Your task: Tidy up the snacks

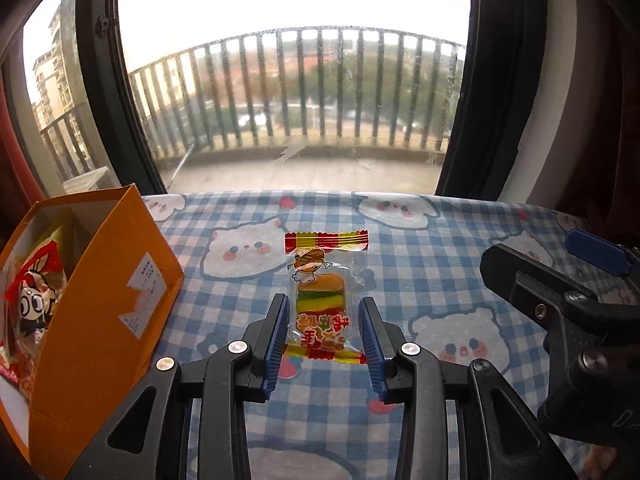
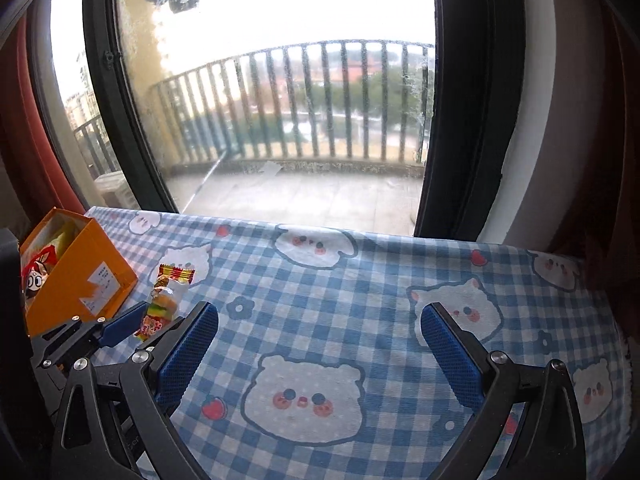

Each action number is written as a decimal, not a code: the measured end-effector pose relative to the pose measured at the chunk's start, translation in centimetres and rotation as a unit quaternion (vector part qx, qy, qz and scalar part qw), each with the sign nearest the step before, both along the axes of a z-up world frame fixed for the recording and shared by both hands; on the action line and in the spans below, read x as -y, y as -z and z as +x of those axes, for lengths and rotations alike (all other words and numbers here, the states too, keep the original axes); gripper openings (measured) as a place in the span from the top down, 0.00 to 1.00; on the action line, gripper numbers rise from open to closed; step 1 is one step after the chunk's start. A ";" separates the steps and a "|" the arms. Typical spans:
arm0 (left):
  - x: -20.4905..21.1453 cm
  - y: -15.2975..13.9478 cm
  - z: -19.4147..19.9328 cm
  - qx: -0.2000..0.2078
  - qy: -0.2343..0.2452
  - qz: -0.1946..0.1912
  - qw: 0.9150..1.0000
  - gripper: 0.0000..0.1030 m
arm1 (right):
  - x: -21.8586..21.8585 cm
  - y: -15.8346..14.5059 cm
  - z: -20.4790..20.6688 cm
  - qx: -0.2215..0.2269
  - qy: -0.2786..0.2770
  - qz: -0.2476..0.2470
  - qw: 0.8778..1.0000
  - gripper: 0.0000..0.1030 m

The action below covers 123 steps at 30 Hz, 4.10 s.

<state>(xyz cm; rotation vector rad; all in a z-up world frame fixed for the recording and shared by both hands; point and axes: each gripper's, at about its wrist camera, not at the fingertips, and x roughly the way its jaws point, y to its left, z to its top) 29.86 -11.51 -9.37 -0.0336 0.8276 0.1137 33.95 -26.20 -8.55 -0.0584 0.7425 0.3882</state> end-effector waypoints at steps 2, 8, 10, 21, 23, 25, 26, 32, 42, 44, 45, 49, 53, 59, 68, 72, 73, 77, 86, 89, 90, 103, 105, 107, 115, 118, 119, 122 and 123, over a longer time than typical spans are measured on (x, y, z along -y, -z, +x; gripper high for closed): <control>-1.2 -1.0 -1.4 0.005 0.002 0.004 1.000 0.66 | -1.3 -0.2 -1.1 -0.008 -0.018 0.004 1.000 0.00; -4.3 -3.2 -5.4 0.029 -0.001 0.024 0.999 0.65 | -4.1 -2.3 -5.0 0.021 -0.039 0.004 0.999 0.00; -5.2 -4.1 -6.6 0.037 0.004 0.018 0.999 0.65 | -4.6 -3.0 -6.0 0.022 -0.038 0.017 0.999 0.00; -8.3 -6.7 -12.5 0.073 0.026 -0.001 0.997 0.65 | -9.5 -5.7 -12.2 0.048 -0.026 0.026 0.998 0.00; -8.8 -6.8 -13.4 0.082 0.030 0.006 0.996 0.65 | -10.7 -6.1 -13.5 0.071 -0.013 0.010 0.997 0.00; -9.9 -6.9 -14.2 0.088 0.029 0.000 0.996 0.65 | -11.9 -6.6 -14.9 0.088 -0.005 -0.001 0.996 0.00; -10.9 -7.2 -14.8 0.090 0.028 -0.008 0.996 0.65 | -12.5 -6.8 -15.5 0.095 -0.002 -0.004 0.995 0.00; -15.4 -7.1 -16.4 0.102 0.017 -0.014 0.995 0.65 | -17.5 -7.2 -18.2 0.128 0.000 -0.030 0.991 0.00; -22.9 -6.1 -14.9 0.100 -0.010 0.009 0.995 0.65 | -25.6 -5.3 -17.5 0.144 0.021 -0.003 0.989 0.00; -23.9 -5.5 -14.2 0.096 -0.002 0.007 0.995 0.65 | -26.3 -4.3 -16.3 0.116 0.028 0.026 0.992 0.00; -24.0 -5.2 -13.9 0.097 0.000 0.009 0.995 0.64 | -26.7 -3.8 -15.8 0.104 0.028 0.035 0.994 0.00; -23.9 -4.1 -12.7 0.107 0.014 0.009 0.994 0.63 | -27.4 -2.3 -14.4 0.078 0.035 0.040 0.996 0.00; -23.0 -3.3 -12.6 0.105 0.045 -0.003 0.993 0.21 | -28.0 -1.4 -14.1 0.077 0.036 0.011 0.996 0.00; -22.0 -3.4 -14.2 0.113 0.048 -0.014 0.992 0.09 | -27.1 -1.4 -15.4 0.085 0.039 0.008 0.996 0.00; -19.5 -4.3 -18.1 0.133 0.044 -0.006 0.990 0.01 | -24.1 -2.4 -19.9 0.102 0.052 0.016 0.993 0.00; -18.1 -5.0 -20.5 0.148 0.037 -0.003 0.988 0.01 | -22.1 -3.2 -22.4 0.119 0.058 0.015 0.991 0.00; -17.8 -5.3 -21.0 0.151 0.036 -0.003 0.988 0.01 | -21.5 -3.4 -23.1 0.123 0.061 0.015 0.990 0.00; -16.6 -6.3 -23.4 0.163 0.033 -0.005 0.986 0.01 | -18.7 -4.5 -25.4 0.138 0.070 0.018 0.988 0.00; -13.7 -8.1 -27.7 0.190 0.030 -0.013 0.981 0.01 | -12.1 -6.4 -30.8 0.188 0.108 0.021 0.976 0.00; -12.7 -8.4 -29.2 0.201 0.032 -0.007 0.979 0.01 | -10.2 -6.7 -32.5 0.207 0.122 0.018 0.971 0.00; -12.4 -8.5 -29.7 0.206 0.034 -0.002 0.978 0.01 | -9.6 -6.7 -32.9 0.209 0.126 0.017 0.970 0.00; -8.6 -8.8 -33.3 0.229 0.078 0.033 0.970 0.00 | -5.2 -5.2 -35.6 0.202 0.163 0.038 0.965 0.00; -8.7 -8.8 -33.3 0.226 0.077 0.020 0.971 0.00 | -4.9 -5.1 -35.8 0.202 0.166 0.044 0.964 0.00; -8.9 -8.9 -33.5 0.231 0.072 0.011 0.970 0.00 | -4.6 -5.2 -35.9 0.204 0.167 0.053 0.963 0.00; -9.5 -8.6 -33.6 0.226 0.057 -0.002 0.972 0.00 | -4.5 -5.4 -36.4 0.212 0.163 0.045 0.963 0.00; -9.7 -8.8 -33.8 0.229 0.052 -0.005 0.972 0.01 | -4.6 -5.3 -36.4 0.212 0.156 0.044 0.964 0.00; -9.8 -8.9 -33.8 0.231 0.049 -0.005 0.972 0.00 | -4.7 -5.3 -36.4 0.212 0.155 0.041 0.964 0.00; -10.0 -8.9 -34.0 0.235 0.041 -0.006 0.971 0.00 | -4.8 -5.3 -36.3 0.213 0.151 0.038 0.965 0.00; -9.9 -8.9 -34.0 0.234 0.040 -0.006 0.971 0.01 | -4.8 -5.3 -36.3 0.213 0.148 0.038 0.965 0.00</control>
